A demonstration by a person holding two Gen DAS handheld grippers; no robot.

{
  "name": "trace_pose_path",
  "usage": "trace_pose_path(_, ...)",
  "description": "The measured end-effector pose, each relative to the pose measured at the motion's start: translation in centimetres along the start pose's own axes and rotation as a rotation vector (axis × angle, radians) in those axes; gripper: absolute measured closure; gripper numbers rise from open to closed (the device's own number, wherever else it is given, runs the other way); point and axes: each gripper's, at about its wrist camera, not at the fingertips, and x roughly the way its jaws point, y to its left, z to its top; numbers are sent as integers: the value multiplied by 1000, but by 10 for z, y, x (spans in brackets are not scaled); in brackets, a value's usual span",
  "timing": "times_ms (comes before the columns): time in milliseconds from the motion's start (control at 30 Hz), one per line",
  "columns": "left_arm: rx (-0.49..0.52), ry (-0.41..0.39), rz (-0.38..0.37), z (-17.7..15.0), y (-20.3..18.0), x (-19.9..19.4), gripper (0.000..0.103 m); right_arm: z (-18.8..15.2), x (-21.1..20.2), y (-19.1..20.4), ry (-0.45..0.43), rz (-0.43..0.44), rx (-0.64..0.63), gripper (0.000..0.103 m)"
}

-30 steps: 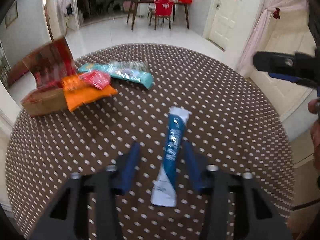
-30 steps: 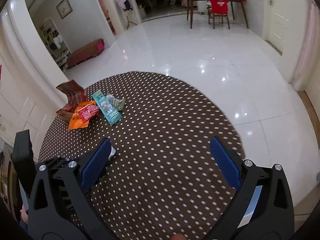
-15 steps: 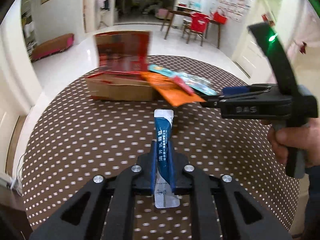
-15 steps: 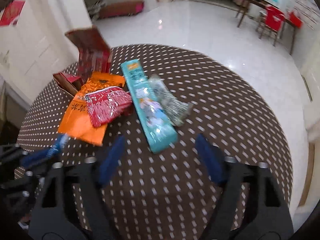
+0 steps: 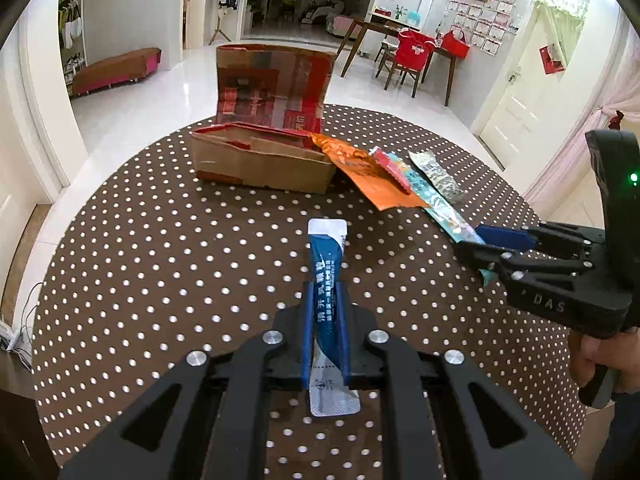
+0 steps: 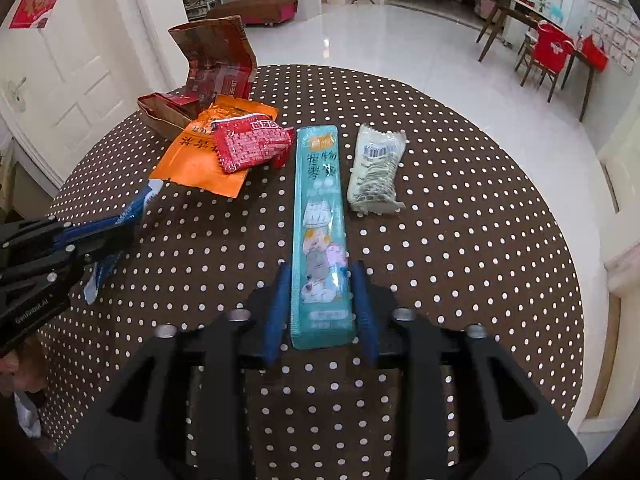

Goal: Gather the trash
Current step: 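Grasp the blue tube with the left tool while the right grasps the teal snack stick, then carry blue tube and teal snack stick over the bin and open both tools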

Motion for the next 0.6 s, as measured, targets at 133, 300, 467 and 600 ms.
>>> trace_pose_path(133, -14, -15, -7, 1, -6, -6, 93, 14, 8, -3, -32, 2, 10, 50)
trace_pose_path(300, -32, -45, 17, -5, -1, -28, 93, 25, 13, 12, -26, -18, -46, 76)
trace_pose_path(467, -45, -69, 37, -16, 2, -52, 93, 2, -4, 10, -27, 70, 6, 76)
trace_pose_path(600, -34, -101, 27, -19, -10, -72, 93, -18, -31, -14, -69, 150, 105, 76)
